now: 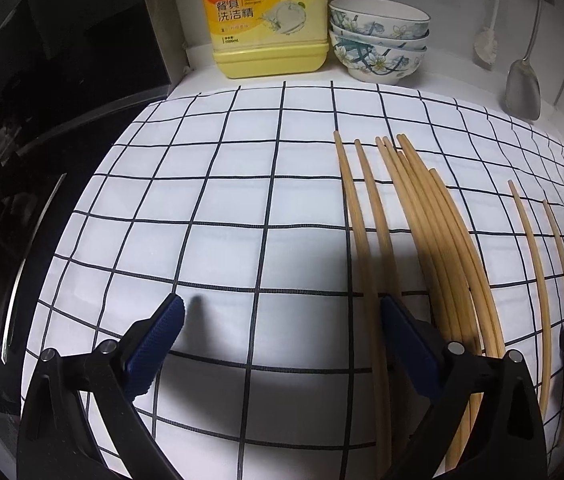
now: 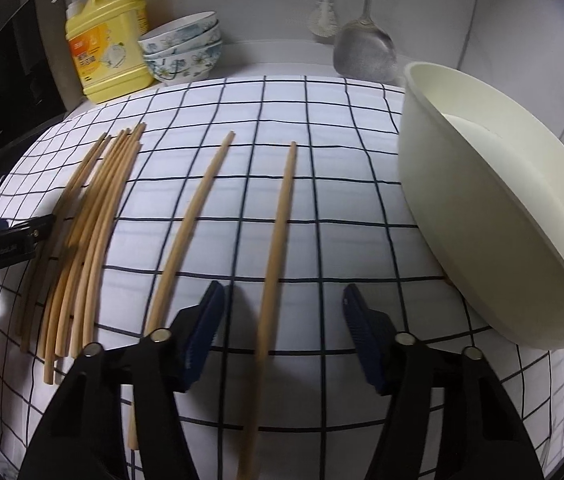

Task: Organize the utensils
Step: 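Close the left tool on one chopstick while the right tool closes on another, then lift and carry the held chopsticks with both tools over the cream basin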

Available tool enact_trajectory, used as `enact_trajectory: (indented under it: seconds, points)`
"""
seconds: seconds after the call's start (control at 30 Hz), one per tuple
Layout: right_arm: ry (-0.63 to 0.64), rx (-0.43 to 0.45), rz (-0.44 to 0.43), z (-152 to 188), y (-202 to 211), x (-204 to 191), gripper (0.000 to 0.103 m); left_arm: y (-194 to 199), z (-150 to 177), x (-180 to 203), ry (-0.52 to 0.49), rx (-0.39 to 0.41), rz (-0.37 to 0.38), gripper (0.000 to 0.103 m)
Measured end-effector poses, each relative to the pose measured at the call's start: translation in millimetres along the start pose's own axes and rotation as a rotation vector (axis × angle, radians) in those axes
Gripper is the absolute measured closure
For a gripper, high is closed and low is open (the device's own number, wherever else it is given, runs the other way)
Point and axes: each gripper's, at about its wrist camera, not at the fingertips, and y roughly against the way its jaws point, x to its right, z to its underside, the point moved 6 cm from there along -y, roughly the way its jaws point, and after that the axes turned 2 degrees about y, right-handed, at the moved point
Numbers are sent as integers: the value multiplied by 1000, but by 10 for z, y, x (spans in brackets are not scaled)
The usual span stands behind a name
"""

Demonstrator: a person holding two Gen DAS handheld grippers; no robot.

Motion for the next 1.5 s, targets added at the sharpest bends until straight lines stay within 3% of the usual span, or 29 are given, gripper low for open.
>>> enact_trajectory:
  seconds: [0.2,0.3,0.37,0.47,0.53,1.07,1.33,1.5]
  points:
    - [26,12,-3,-25,-4,-98,62,68,-14,164,-42,22,39,43]
    - [49,11,-8,-44,-15,-150,73,76,-38,255,-62,28,54,61]
    - [67,9,-15,-47,-17,-198,83,77,-43,317,-77,26,73,79]
    - [86,9,-19,-45,-10,-243,92,84,-27,381,-93,26,92,94]
    - [95,9,-17,-47,-8,-262,97,85,-18,379,-89,31,105,95]
    - [-16,37,-90,-111,224,-312,97,273,-30,166,-70,29,184,96]
    - [-91,62,-95,-211,685,-275,97,684,-153,257,-161,44,223,96]
    - [-164,94,-75,-253,1069,-79,97,1049,-237,557,-250,68,281,96]
